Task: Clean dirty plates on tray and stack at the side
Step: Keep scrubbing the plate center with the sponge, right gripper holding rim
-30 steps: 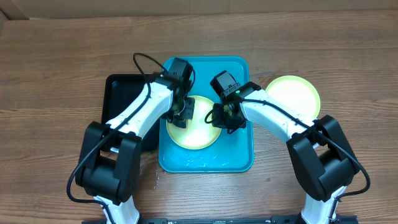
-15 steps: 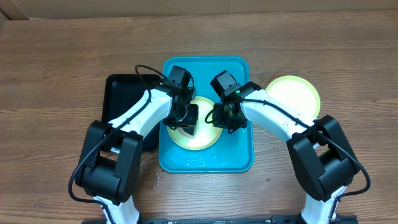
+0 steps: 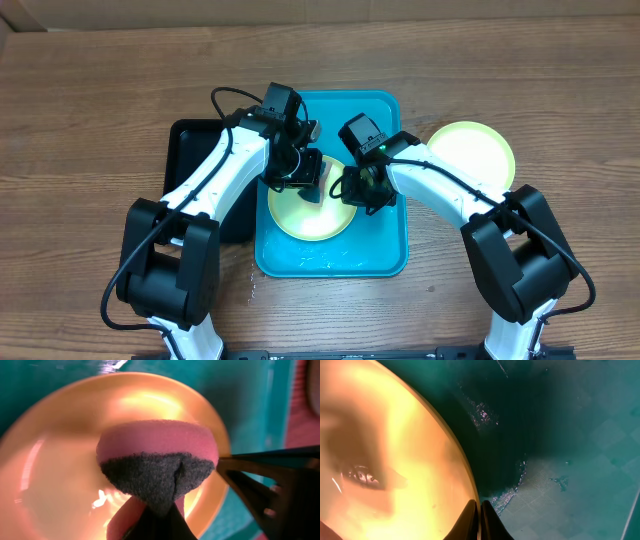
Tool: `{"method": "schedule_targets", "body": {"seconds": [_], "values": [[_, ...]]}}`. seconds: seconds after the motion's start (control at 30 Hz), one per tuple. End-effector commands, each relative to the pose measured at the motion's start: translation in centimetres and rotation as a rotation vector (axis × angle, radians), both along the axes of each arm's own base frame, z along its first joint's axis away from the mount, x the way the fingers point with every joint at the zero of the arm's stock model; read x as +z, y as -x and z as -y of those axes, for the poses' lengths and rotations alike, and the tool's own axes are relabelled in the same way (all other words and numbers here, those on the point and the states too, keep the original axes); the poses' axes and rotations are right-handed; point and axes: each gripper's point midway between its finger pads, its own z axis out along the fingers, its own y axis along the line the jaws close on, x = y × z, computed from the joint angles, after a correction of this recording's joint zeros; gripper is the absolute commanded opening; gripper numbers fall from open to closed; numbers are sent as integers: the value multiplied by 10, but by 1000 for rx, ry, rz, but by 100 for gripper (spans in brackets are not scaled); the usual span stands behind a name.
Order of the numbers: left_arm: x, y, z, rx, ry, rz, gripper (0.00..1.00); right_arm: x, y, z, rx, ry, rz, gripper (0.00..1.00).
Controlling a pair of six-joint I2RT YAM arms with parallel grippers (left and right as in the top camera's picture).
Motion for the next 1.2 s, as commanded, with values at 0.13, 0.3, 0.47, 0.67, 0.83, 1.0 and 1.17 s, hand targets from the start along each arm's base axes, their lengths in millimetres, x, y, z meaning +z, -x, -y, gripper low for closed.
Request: {"method": "schedule_targets", "body": {"seconds": [0.13,0.3,0.47,0.67,0.83,1.0,1.17], "values": [[2,-19,-35,63,-201,94,4,7,-1,-1,4,-4,22,4],[-7,-16,-40,66,-229,77,4,7,-1,-1,4,-3,22,4],[-15,-14,-41,63,-238,55,4,7,-1,-1,4,-4,22,4],[-22,-10,-42,60,-250,30,4,7,-1,-2,13,-7,27,4],[-38,-6,-49,57,-301,-7,4,7,-2,-3,14,-8,30,4],[-64,2,-52,46,-328,-78,4,7,-2,-3,13,-8,30,4],[-70,16,-31,8,-208,-159,4,7,-1,-3,16,-8,30,4]]}}
